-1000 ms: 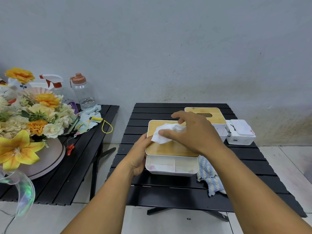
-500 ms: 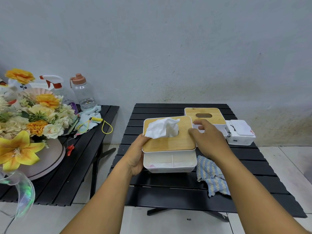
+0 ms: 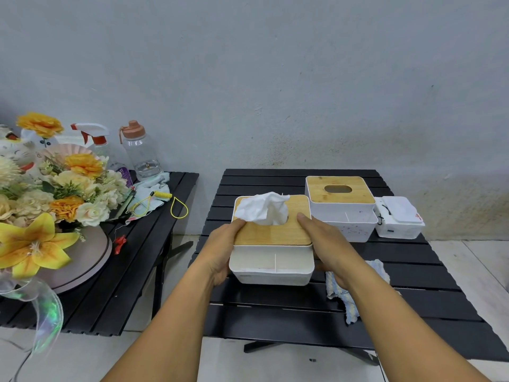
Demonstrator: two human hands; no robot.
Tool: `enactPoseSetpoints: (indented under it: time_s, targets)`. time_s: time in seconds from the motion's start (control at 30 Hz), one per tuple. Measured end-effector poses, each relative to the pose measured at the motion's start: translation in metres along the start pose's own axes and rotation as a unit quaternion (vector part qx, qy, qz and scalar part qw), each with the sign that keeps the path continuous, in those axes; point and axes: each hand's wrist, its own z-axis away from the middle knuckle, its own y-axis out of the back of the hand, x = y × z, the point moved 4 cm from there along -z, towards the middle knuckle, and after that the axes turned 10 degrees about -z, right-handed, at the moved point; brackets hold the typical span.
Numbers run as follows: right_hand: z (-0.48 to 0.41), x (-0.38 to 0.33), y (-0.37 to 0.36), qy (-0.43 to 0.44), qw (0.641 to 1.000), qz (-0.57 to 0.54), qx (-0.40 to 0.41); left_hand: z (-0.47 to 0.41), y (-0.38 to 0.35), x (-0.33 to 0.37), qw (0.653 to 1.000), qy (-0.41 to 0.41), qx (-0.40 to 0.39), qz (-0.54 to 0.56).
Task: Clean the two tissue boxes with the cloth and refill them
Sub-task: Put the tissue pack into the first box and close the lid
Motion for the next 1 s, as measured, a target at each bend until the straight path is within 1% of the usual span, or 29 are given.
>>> enactPoseSetpoints:
  time_s: [0.13,0.23,0.33,0.43,0.63,0.77,1.0]
  targets:
    - [-0.014,0.007,-0.006,0.023,0.998,0.017,0.063,-0.006,0.005,0.000,0.999,0.004,0.034,0.004]
    - [-0.026,0.012,-0.010,0.021,0.994,0.035,0.104,-0.013,0.007,0.003,0.996,-0.014,0.085,-0.013]
    - [-0.040,0.012,-0.018,0.035,0.994,0.033,0.093,-0.027,0.010,0.006,0.991,-0.026,0.130,-0.013]
    - [-0.054,0.011,-0.024,0.050,0.994,0.040,0.087,-0.042,0.010,0.004,0.988,-0.035,0.149,-0.001]
    - [-0.076,0.018,-0.031,0.057,0.993,0.027,0.099,-0.067,0.013,0.001,0.988,-0.027,0.154,-0.011]
    - [-0.089,0.019,-0.035,0.047,0.993,0.029,0.105,-0.079,0.015,0.002,0.987,-0.032,0.157,-0.009]
    - [-0.105,0.016,-0.038,0.051,0.995,0.046,0.079,-0.098,0.015,0.007,0.980,-0.055,0.175,-0.073]
